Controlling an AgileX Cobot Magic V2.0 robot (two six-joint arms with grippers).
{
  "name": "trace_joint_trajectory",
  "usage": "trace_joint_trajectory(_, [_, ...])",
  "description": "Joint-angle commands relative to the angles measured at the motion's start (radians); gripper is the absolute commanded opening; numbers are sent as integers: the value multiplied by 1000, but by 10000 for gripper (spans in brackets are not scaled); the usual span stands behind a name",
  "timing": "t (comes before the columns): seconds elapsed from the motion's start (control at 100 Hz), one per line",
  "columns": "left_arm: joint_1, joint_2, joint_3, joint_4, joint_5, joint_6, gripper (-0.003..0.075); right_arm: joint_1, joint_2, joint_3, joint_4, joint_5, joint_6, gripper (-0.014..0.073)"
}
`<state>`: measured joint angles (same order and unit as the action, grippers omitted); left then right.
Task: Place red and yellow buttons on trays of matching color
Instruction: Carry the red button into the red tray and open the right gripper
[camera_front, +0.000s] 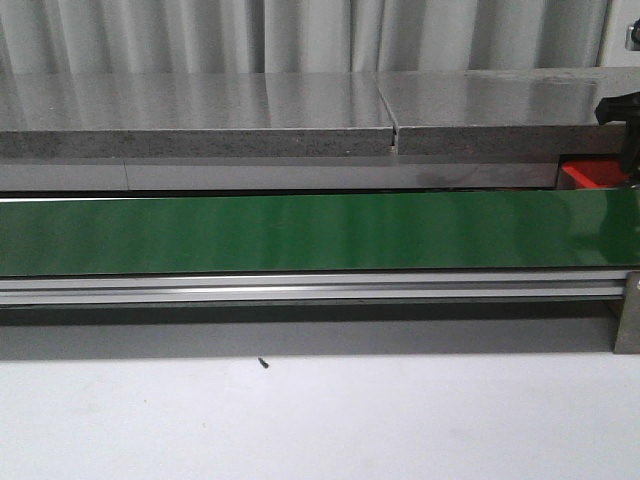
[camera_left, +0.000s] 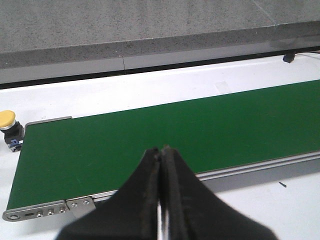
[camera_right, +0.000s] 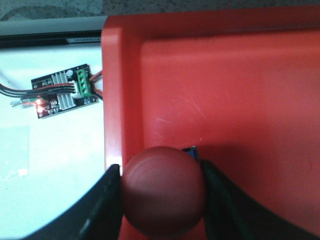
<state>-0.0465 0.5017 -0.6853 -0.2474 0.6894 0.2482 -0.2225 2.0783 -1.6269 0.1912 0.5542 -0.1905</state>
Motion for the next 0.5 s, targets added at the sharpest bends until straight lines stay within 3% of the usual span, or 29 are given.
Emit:
trace_joint_trajectory(0.0, [-5,4,-27,-12,-70,-3,-19,-5,-58,-33,9,-40,2,234])
trace_joint_trajectory(0.1, [-5,4,-27,-12,-70,-3,-19,-5,-58,-33,10,-40,2,426])
trace_joint_trajectory(0.2, [-5,4,-27,-12,-70,-3,-19,-5,-58,-33,10,-40,2,538])
trace_joint_trajectory(0.49, [-5,4,-27,-12,-70,-3,-19,-5,-73,-33,8,-19,2,556])
